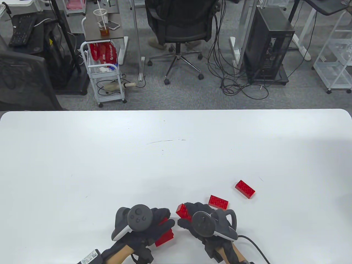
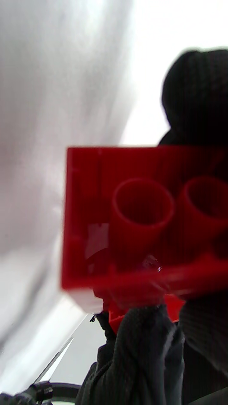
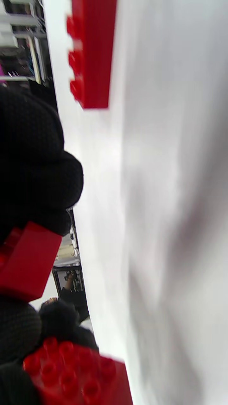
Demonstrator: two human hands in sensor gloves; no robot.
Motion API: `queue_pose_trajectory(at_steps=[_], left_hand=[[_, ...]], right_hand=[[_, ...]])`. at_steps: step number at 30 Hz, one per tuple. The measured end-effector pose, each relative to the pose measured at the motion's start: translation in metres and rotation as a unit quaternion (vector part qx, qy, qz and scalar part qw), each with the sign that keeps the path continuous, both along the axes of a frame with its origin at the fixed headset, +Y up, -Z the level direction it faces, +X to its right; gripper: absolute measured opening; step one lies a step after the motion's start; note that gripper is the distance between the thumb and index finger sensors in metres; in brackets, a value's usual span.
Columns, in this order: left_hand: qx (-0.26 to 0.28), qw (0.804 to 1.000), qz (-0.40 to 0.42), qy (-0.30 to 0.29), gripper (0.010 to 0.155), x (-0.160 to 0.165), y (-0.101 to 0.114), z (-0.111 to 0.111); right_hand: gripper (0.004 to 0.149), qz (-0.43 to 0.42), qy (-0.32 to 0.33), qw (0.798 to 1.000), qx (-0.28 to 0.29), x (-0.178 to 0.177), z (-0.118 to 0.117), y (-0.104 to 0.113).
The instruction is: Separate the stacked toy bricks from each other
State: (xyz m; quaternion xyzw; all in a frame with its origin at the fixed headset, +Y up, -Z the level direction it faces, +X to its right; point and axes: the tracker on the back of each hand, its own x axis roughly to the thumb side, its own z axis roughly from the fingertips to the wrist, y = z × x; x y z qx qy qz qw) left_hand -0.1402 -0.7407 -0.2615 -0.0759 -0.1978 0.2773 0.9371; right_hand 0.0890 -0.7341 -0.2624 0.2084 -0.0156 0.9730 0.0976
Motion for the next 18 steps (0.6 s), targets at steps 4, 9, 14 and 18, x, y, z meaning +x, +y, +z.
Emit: queue_pose_trajectory(at_steps=[4, 9, 14, 18], left_hand=[[0.000, 1.000, -0.002, -0.001, 0.067, 0.000, 0.000, 0.000], [0.000, 1.000, -0.002, -0.002, 0.068, 0.000, 0.000, 0.000], [0.000, 1.000, -0.001, -0.002, 0.068, 0.000, 0.001, 0.000], [0.000, 1.000, -0.002, -0.003, 0.068, 0.000, 0.001, 0.000]], right_hand=[[0.067, 0.010, -0.038, 0.999, 0.019, 0.016, -0.008, 0.004], [0.067, 0.017, -0.081, 0.996, 0.033, 0.037, -0.016, 0.010], [0.066, 0.025, -0.128, 0.990, 0.052, 0.060, -0.021, 0.017], [0.066, 0.034, -0.175, 0.982, 0.055, 0.082, -0.028, 0.019]])
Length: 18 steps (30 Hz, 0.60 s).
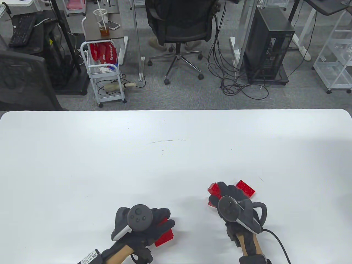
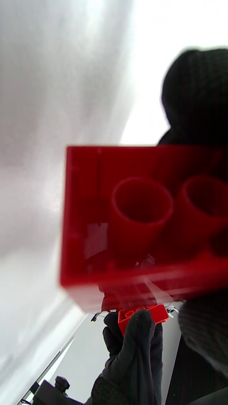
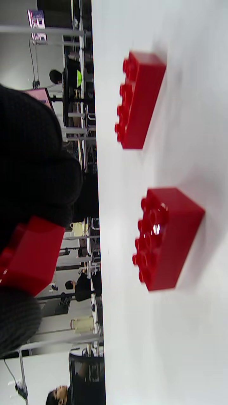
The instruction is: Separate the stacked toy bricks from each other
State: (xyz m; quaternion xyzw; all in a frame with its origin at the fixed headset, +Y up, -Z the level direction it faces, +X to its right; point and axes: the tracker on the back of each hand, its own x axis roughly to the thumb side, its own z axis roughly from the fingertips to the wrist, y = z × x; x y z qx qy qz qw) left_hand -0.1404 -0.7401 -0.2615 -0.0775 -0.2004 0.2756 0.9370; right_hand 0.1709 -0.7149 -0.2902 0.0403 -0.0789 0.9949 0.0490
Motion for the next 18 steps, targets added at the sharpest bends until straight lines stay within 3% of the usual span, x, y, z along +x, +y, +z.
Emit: queue_pose_trajectory(at_steps=[18], left_hand=[[0.003, 1.000, 0.000, -0.001, 0.068, -0.001, 0.001, 0.000]], right_hand=[[0.065, -0.039, -0.172, 0.984, -0.029, 0.091, -0.013, -0.002]])
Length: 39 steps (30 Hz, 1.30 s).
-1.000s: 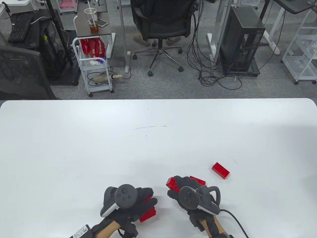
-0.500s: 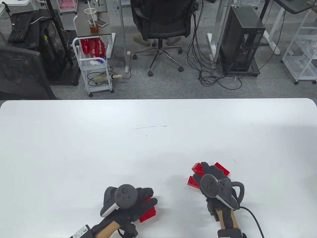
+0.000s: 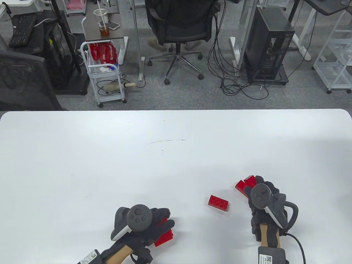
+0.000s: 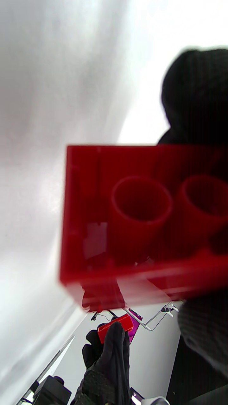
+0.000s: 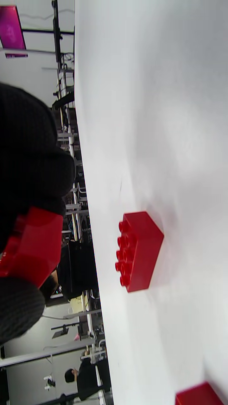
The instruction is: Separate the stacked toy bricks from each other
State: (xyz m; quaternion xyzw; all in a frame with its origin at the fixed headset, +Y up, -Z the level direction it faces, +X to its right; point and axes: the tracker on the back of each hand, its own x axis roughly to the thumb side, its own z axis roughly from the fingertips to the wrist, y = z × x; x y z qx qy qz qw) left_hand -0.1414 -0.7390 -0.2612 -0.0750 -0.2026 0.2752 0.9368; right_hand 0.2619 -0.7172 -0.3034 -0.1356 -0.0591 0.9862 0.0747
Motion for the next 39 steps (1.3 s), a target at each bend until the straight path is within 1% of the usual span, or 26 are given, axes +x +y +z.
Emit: queue_pose_trajectory(at_steps=[5, 8, 15, 24, 31, 39], left_hand=[[0.001, 1.000, 0.000, -0.001, 0.068, 0.000, 0.000, 0.000], [0.001, 1.000, 0.000, -0.001, 0.068, 0.000, 0.000, 0.000], [0.003, 1.000, 0.002, 0.000, 0.068, -0.001, 0.001, 0.000], [0.003, 1.000, 0.002, -0.002, 0.068, -0.001, 0.001, 0.000], [0.003, 1.000, 0.001, -0.002, 0.068, -0.001, 0.001, 0.001], [0.003, 1.000, 0.002, -0.001, 0.068, -0.002, 0.002, 0.000]], right_hand=[[0.066, -0.026, -0.049, 0.998, -0.012, 0.024, 0.000, -0.005], [0.066, -0.030, -0.068, 0.997, -0.020, 0.030, 0.000, -0.008], [0.066, -0.015, -0.098, 0.991, -0.088, 0.039, -0.005, -0.017], [0.065, -0.011, -0.118, 0.982, -0.150, 0.046, -0.011, -0.031], [0.065, -0.017, -0.124, 0.975, -0.182, 0.048, -0.013, -0.041], [0.066, -0.005, -0.127, 0.975, -0.181, 0.048, -0.013, -0.043]])
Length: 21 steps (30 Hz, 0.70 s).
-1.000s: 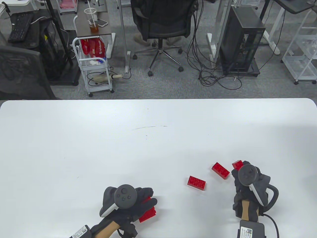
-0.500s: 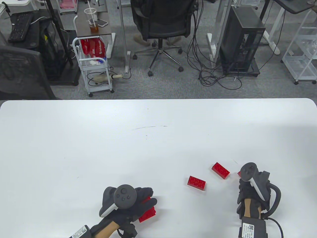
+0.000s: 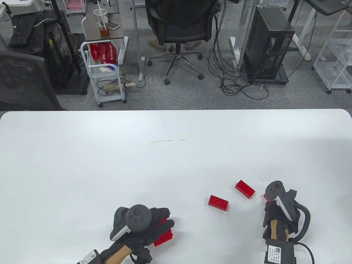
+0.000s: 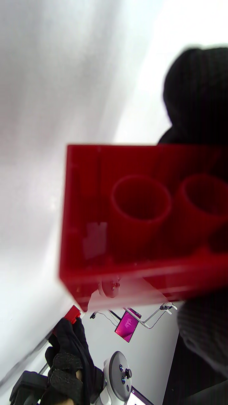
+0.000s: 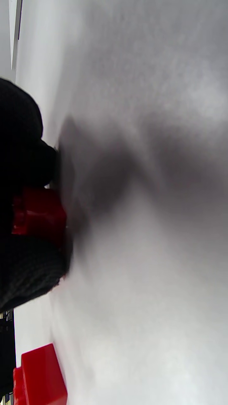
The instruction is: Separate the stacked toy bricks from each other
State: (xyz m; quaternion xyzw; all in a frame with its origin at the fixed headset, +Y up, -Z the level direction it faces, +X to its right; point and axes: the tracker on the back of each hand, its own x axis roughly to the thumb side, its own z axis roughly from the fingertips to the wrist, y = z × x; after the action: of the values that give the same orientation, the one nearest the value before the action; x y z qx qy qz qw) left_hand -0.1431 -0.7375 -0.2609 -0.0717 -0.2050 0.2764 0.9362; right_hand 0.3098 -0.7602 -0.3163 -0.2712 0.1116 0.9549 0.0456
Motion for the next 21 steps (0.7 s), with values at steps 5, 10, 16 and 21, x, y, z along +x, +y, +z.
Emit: queue_pose_trajectory(at_steps=[5, 10, 16, 21], left_hand=[[-0.002, 1.000, -0.001, 0.000, 0.068, 0.000, 0.000, 0.000], [0.003, 1.000, -0.002, 0.000, 0.068, 0.000, 0.000, 0.000], [0.009, 1.000, 0.002, 0.001, 0.068, 0.000, 0.001, 0.000], [0.014, 1.000, 0.017, 0.005, 0.070, -0.001, 0.002, -0.001]], right_hand=[[0.069, -0.003, -0.001, 1.000, -0.007, -0.001, 0.001, 0.001], [0.077, 0.002, 0.004, 1.000, 0.028, -0.002, 0.004, 0.012], [0.084, 0.006, 0.025, 0.992, 0.127, -0.016, 0.011, 0.031], [0.083, 0.010, 0.074, 0.974, 0.214, -0.037, 0.015, 0.042]])
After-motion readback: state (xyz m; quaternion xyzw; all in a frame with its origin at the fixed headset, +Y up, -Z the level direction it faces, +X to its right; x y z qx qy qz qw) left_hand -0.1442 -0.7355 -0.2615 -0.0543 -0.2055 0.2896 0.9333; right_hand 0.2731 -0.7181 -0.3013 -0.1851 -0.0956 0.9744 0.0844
